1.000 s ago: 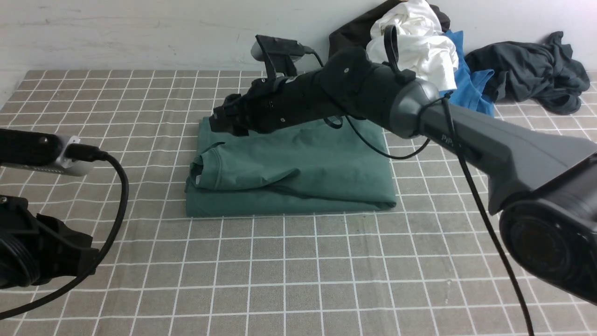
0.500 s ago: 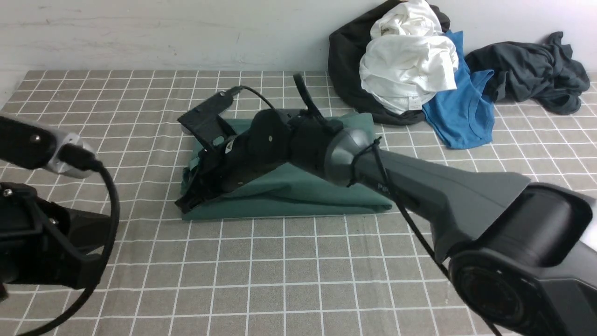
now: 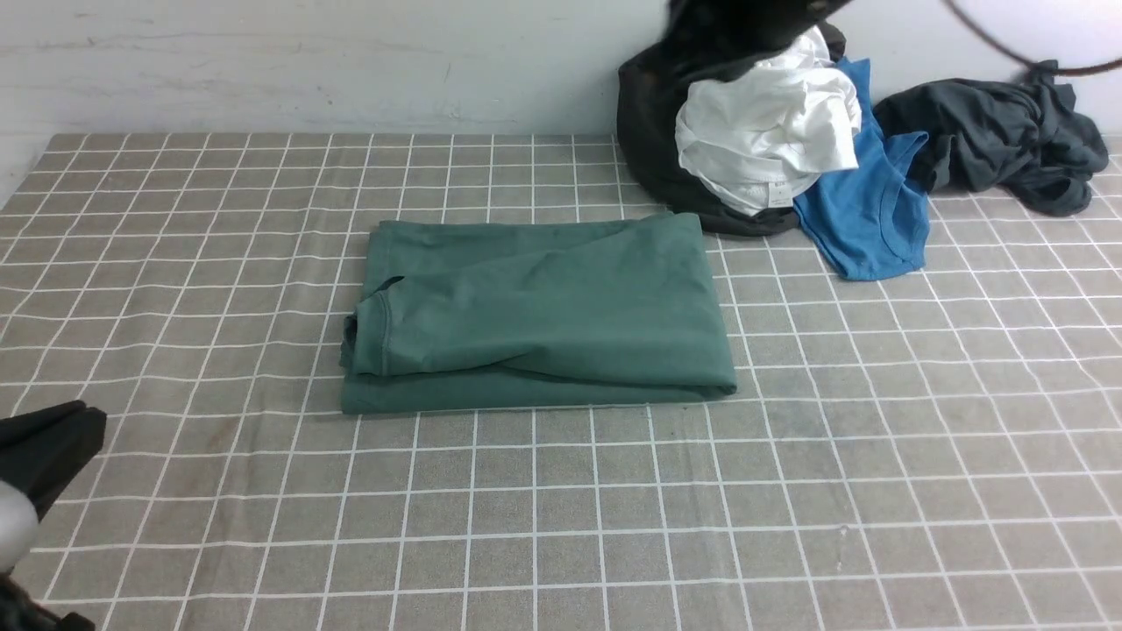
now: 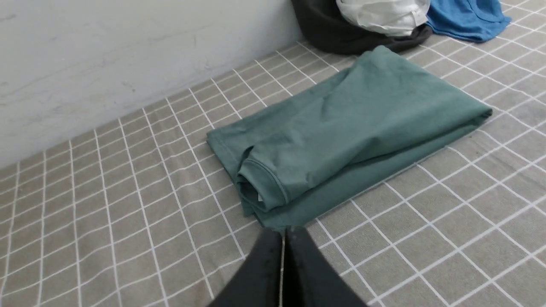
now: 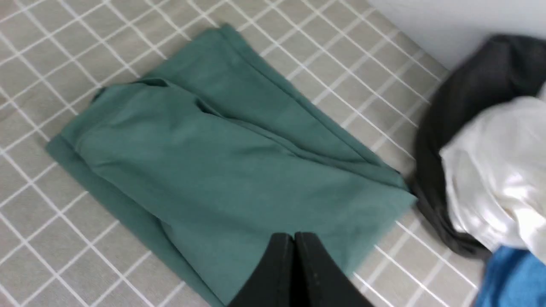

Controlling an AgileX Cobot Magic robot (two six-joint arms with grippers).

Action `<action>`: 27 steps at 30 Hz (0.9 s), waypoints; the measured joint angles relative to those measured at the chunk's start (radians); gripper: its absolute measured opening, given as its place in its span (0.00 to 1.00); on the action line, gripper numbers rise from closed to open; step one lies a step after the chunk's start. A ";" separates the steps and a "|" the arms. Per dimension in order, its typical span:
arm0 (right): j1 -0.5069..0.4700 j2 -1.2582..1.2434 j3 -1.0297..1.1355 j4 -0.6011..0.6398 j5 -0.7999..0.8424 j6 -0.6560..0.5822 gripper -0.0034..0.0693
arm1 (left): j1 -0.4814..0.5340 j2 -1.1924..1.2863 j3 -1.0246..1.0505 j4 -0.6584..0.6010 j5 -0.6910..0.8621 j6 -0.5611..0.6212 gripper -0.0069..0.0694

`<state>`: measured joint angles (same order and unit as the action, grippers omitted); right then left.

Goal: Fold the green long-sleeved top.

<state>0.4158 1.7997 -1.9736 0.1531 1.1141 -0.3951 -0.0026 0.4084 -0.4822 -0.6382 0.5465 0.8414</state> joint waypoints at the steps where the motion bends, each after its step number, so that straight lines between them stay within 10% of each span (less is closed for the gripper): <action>1: -0.018 -0.035 0.034 -0.005 0.001 0.017 0.03 | 0.000 -0.008 0.004 0.000 0.001 0.000 0.08; 7: -0.082 -0.261 0.309 -0.052 -0.056 0.117 0.03 | 0.000 -0.024 0.005 -0.003 0.031 0.003 0.08; 27: -0.083 -1.252 1.739 -0.097 -1.052 0.207 0.03 | 0.000 -0.027 0.005 -0.111 0.058 -0.002 0.08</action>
<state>0.3324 0.5473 -0.2350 0.0563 0.0619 -0.1883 -0.0026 0.3818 -0.4773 -0.7488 0.6044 0.8394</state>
